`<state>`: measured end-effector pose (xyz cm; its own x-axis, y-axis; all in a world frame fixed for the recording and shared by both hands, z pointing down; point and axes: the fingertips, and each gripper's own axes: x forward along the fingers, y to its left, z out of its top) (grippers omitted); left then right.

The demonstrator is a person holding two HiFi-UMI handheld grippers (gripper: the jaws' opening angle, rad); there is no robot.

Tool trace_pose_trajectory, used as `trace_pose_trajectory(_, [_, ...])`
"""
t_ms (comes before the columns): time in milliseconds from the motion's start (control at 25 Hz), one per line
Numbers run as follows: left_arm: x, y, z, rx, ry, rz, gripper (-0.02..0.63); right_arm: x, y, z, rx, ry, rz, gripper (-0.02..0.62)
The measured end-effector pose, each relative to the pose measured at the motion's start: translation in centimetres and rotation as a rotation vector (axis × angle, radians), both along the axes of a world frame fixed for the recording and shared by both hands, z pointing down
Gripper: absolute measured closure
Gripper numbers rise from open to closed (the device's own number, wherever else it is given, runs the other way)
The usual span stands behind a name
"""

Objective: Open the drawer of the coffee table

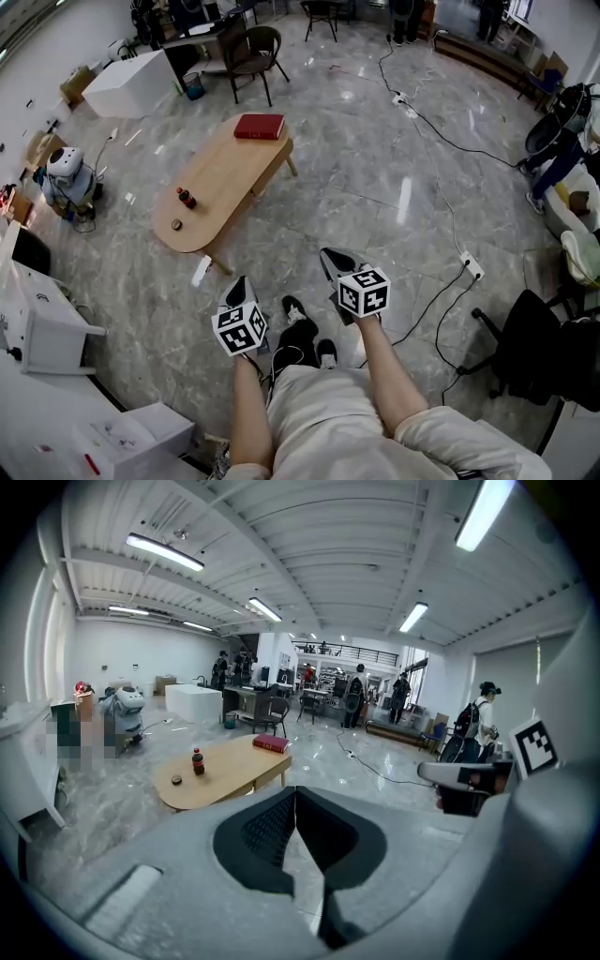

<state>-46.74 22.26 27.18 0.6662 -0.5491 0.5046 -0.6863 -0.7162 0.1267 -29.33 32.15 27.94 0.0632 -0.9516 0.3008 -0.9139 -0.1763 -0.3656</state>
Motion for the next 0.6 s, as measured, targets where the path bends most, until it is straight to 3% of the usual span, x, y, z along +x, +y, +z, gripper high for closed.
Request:
trace_pose_trajectory(240, [1.7,-2.2,-1.5,-0.002,0.000,-0.002,0.595,1.3,0.0,-1.1,-0.008,0.002,0.002,0.580])
trace_pose_trajectory(440, [10.1,-3.0,-1.1,0.012,0.034,0.123,0.595,7.0,0.1,-1.5,0.006,-0.003,0.073,0.580])
trace_pose_trajectory(600, [14.1,-3.6,-1.1,0.017,0.066,0.164,0.595,8.5,-1.4,-1.0,0.004,-0.009,0.026,0.580])
